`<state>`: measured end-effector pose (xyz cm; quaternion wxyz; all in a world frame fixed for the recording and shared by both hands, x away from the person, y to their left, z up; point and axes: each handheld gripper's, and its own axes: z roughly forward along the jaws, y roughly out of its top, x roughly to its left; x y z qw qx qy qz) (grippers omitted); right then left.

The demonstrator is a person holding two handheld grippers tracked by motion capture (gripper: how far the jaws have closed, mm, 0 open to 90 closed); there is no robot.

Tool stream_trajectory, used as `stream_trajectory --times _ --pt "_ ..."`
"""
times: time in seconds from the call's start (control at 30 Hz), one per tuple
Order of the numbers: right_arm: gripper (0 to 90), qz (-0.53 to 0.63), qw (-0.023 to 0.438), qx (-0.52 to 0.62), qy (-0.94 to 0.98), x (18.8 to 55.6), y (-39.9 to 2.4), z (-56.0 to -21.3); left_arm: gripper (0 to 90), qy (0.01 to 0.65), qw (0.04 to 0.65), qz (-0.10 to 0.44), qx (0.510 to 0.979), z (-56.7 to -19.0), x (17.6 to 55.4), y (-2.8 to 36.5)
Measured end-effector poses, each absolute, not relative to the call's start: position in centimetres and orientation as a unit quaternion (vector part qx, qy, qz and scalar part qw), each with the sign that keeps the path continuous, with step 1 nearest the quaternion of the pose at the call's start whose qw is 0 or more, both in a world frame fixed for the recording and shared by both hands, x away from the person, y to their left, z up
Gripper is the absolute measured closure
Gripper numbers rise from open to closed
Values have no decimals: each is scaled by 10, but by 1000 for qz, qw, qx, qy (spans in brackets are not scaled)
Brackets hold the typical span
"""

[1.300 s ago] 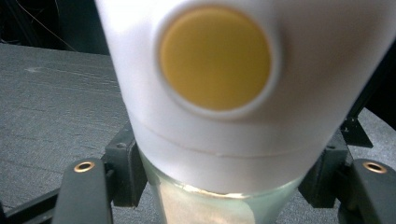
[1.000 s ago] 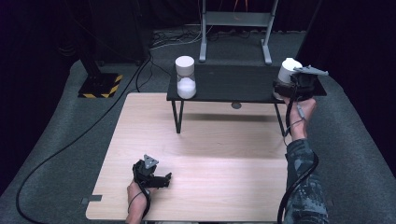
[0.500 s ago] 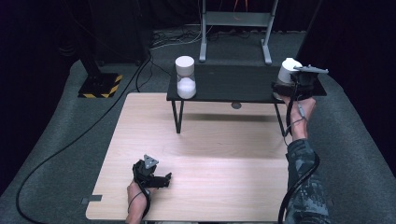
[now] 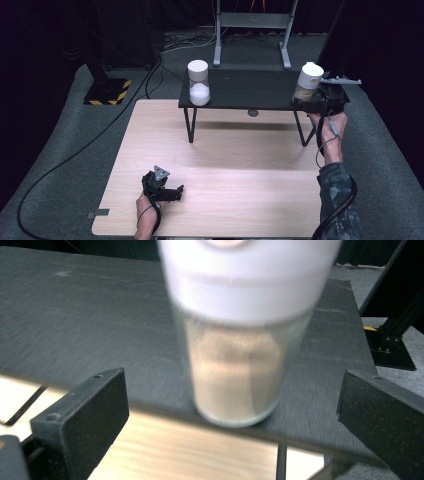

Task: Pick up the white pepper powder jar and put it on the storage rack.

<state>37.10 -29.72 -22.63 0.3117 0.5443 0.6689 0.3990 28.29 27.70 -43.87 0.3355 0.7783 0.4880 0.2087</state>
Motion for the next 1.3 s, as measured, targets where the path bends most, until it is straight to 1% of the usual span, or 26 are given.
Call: stream_trajectory --times 0.17,0.43,0.67,0.77,0.83,0.93,1.1,1.17,1.3 --pt "0 400 309 533 679 348 -301 -238 4 488 336 209 778 -439 283 277" --pt "0 395 296 509 705 308 -298 -278 3 488 337 209 778 -439 283 277" --pt "0 401 280 493 720 270 -289 -334 3 488 337 209 778 -439 283 277" --pt "0 403 257 497 724 259 -290 -366 4 488 336 209 778 -439 283 277" --pt "0 406 232 507 724 254 -292 -385 3 488 336 209 778 -439 283 277" --pt "0 407 221 521 717 245 -292 -408 3 488 336 209 778 -439 283 277" --pt "0 394 233 527 716 236 -285 -421 3 488 336 209 778 -439 283 277" --pt "0 395 228 530 714 236 -285 -425 3 488 336 209 778 -439 283 277" --pt "0 382 233 530 721 236 -280 -433 3 489 336 209 778 -439 283 277"
